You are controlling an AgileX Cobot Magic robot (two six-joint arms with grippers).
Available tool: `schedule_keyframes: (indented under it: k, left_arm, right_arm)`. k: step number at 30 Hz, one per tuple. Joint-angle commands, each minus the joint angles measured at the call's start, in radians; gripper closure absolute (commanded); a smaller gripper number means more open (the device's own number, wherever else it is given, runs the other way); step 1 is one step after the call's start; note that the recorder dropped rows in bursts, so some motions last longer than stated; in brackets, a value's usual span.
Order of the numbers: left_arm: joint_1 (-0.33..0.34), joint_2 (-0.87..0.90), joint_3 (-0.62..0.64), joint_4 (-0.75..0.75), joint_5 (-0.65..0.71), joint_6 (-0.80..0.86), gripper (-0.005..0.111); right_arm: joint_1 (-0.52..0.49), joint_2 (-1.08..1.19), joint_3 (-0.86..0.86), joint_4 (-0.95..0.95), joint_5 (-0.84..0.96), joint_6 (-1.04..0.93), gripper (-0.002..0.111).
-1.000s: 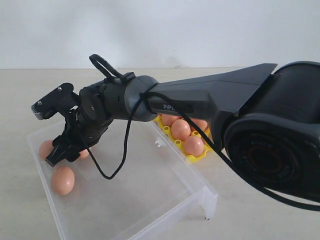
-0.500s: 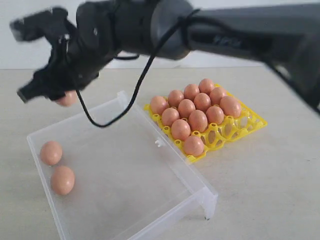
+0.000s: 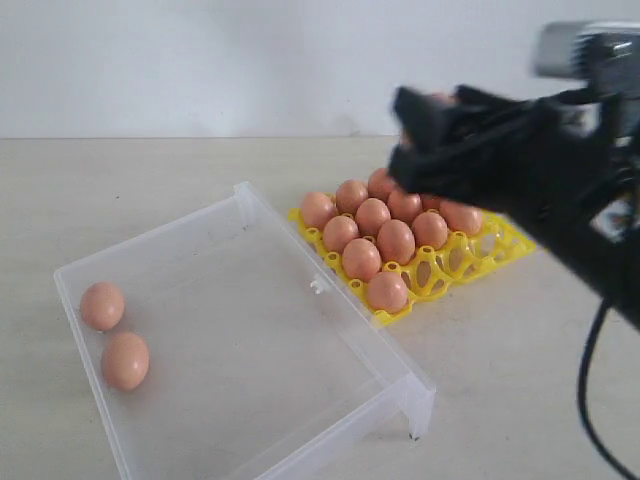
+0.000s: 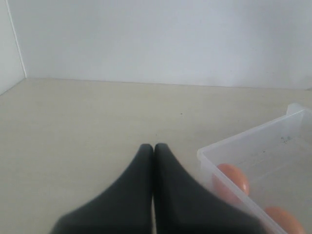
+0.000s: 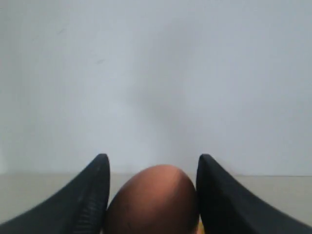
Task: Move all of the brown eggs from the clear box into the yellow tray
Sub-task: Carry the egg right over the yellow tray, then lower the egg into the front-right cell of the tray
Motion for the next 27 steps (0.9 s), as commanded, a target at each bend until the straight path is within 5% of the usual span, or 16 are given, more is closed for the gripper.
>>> schedule_keyframes:
  k: [1, 2, 4, 5, 7, 9, 19, 27]
  left_arm:
    - [-0.003, -0.003, -0.004, -0.005, 0.0, 0.001, 0.111]
    - [-0.003, -0.003, -0.004, -0.005, 0.0, 0.001, 0.111]
    - [-0.003, -0.003, -0.004, -0.005, 0.0, 0.001, 0.111]
    - [-0.003, -0.003, -0.004, -0.005, 0.0, 0.001, 0.111]
    - [-0.003, -0.003, -0.004, -0.005, 0.0, 0.001, 0.111]
    - [-0.003, -0.003, -0.004, -0.005, 0.0, 0.001, 0.111]
    - [-0.003, -0.003, -0.004, -0.005, 0.0, 0.001, 0.111]
    - [-0.003, -0.003, -0.004, -0.005, 0.0, 0.001, 0.111]
  right_arm:
    - [-0.243, -0.06, 0.017, -0.037, 0.138, 0.1, 0.109]
    - [-0.316, -0.057, 0.003, -0.191, 0.225, 0.194, 0.109]
    - [-0.493, -0.007, -0.061, -0.846, 0.286, 0.668, 0.109]
    - [-0.6, 0.055, -0.132, -1.372, 0.139, 1.015, 0.109]
    - [-0.729, 0.208, -0.315, -1.928, -0.171, 1.422, 0.109]
    - [-0.777, 0.385, -0.462, -2.197, -0.346, 1.518, 0.109]
    - [-0.776, 0.642, -0.528, -2.197, -0.218, 1.426, 0.109]
    - [-0.718, 0.711, -0.528, -2.035, -0.15, 0.981, 0.109]
